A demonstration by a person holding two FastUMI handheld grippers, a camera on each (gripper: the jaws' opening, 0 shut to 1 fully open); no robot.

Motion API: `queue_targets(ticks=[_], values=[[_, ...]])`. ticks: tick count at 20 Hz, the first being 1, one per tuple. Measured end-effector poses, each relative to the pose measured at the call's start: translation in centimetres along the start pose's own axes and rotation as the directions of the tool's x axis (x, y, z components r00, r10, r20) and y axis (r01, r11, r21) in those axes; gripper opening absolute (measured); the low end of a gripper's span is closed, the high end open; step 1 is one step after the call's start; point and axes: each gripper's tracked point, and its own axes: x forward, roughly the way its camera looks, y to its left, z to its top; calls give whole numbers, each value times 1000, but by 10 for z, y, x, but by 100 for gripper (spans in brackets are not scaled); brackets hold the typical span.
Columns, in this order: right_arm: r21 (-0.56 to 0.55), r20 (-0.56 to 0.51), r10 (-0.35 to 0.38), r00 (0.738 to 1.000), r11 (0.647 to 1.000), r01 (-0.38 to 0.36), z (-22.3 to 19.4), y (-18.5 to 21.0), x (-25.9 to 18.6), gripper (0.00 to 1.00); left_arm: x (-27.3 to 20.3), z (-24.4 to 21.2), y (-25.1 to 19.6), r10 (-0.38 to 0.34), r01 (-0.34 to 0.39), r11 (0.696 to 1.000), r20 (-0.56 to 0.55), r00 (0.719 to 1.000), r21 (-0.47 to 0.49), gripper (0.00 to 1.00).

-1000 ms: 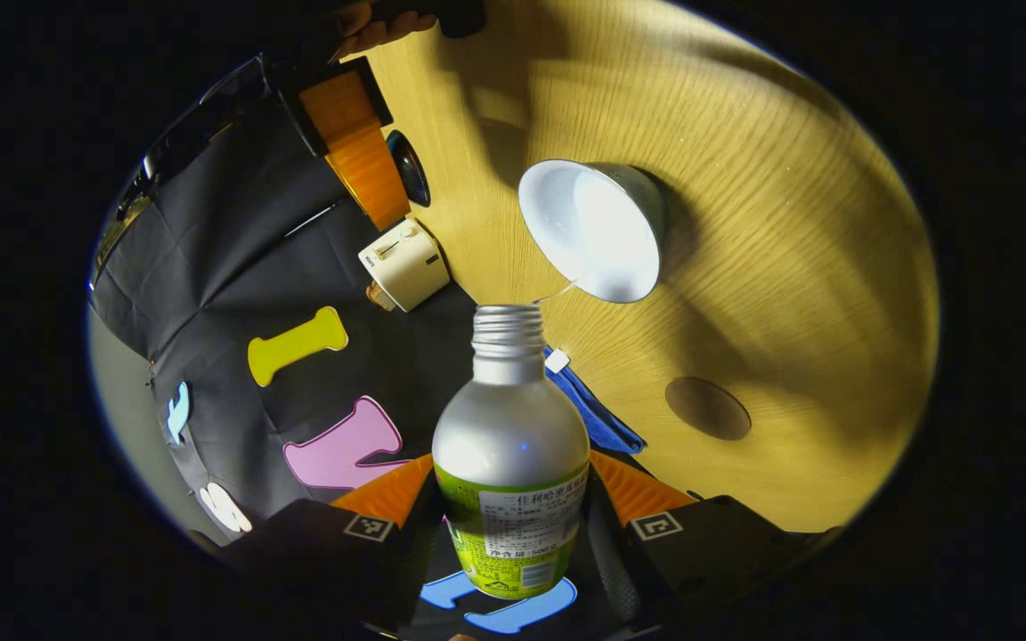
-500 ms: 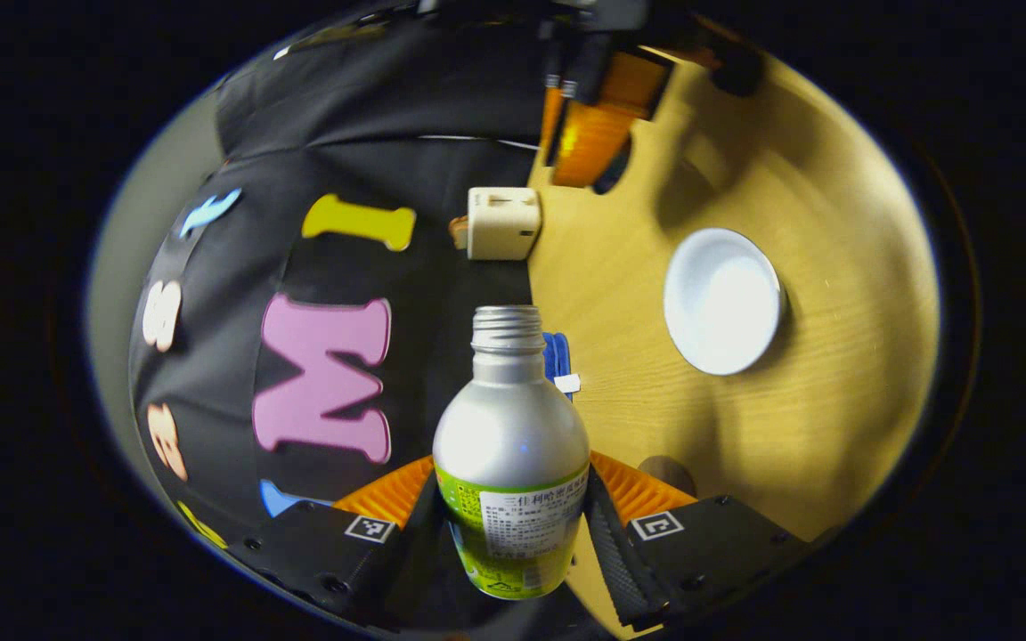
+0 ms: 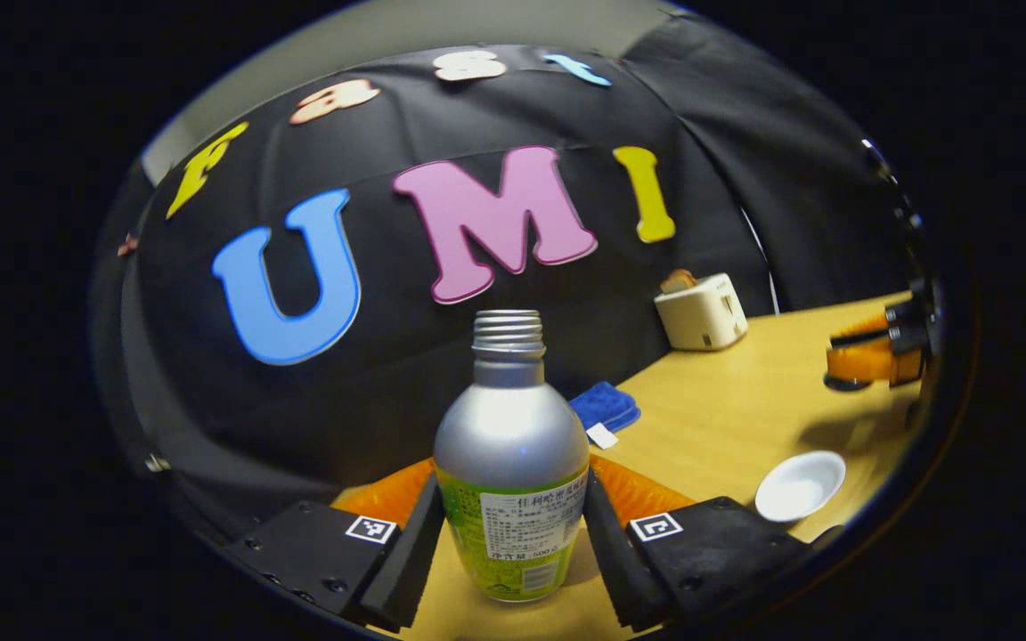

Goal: Open the teacup lid with one hand, grasp the water bottle and pour water into the teacup with the other hand; after pouring, place the water bottle on the coaster and then close the teacup lid.

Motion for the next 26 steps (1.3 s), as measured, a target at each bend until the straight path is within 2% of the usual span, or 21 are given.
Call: queue_targets(ticks=[2,4,11,15,16,17,19,23,26], values=[[0,0,0,1000,1000,0,0,0,0,27,-2,5,-3,0,4,991,25,1000,-136,80],[0,0,0,1000,1000,0,0,0,0,27,0,-3,-5,-8,11,982,19,1000,-191,80],[0,0,6,1000,1000,-6,0,1,0,27,26,-44,-13,-22,7,970,-62,998,-241,83],[0,-1,6,1000,1000,-6,0,1,0,27,17,-36,-10,-5,-6,972,-48,999,-234,85],[0,-1,7,1000,1000,-7,0,1,0,27,13,-34,-8,-2,-9,973,-47,999,-231,93],[0,-1,6,1000,1000,-6,0,1,0,27,7,-30,-10,-9,-3,972,-50,999,-234,96],[0,-1,6,1000,1000,-6,0,1,0,27,-14,-26,-15,-30,10,970,-76,997,-243,96],[0,-1,7,1000,1000,-7,0,1,0,27,-65,-25,-16,-23,-3,965,-94,995,-263,96],[8,-7,54,998,998,-54,-1,18,0,27,-111,-27,-16,8,-19,972,-49,999,-234,96]])
